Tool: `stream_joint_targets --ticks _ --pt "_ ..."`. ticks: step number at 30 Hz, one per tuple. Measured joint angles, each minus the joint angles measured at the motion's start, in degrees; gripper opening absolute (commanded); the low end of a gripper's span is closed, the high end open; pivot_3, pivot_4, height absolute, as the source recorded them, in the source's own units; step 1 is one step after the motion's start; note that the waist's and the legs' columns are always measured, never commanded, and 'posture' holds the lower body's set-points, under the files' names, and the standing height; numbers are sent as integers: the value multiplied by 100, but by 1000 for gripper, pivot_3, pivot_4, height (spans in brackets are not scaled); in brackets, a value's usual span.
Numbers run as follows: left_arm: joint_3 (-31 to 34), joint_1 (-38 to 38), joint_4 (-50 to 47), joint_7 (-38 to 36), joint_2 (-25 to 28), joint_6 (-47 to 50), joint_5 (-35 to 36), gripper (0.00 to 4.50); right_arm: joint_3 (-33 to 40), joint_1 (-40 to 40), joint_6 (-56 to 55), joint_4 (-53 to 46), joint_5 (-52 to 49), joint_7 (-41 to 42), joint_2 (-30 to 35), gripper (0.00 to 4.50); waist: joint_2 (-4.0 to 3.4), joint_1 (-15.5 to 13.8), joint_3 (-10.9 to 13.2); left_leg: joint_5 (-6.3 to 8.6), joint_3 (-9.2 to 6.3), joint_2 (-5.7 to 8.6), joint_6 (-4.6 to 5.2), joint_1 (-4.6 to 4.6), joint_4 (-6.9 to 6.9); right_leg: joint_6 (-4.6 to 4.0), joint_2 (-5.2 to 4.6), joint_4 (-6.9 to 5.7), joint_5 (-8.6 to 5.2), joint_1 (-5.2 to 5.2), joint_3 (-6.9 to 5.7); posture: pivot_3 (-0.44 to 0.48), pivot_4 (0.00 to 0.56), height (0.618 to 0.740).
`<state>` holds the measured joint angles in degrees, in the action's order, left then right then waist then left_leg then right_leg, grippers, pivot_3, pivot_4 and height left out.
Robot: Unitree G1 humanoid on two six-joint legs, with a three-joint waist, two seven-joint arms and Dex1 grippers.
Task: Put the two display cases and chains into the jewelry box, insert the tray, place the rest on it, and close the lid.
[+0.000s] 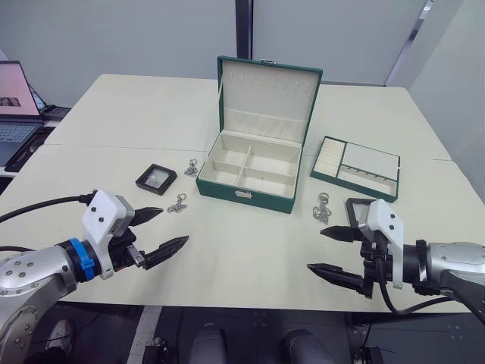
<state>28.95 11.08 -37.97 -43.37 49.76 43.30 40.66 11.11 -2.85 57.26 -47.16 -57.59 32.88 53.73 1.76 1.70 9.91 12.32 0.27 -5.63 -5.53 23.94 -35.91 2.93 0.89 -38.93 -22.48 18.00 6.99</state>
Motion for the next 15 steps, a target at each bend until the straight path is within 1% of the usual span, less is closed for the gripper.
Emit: stream_joint_targets --ticks 6,15 --pt "0 -24 1 -3 0 22 27 4500 -190 -18 -83 28 130 0 -24 4492 0 1 0 0 -1 0 0 0 0 0 0 0 0 1 0 0 150 740" --pt "0 -19 2 -56 5 22 82 4500 -200 32 -176 33 235 69 -24 4492 0 0 0 0 0 0 0 0 0 0 0 0 0 0 0 0 150 740"
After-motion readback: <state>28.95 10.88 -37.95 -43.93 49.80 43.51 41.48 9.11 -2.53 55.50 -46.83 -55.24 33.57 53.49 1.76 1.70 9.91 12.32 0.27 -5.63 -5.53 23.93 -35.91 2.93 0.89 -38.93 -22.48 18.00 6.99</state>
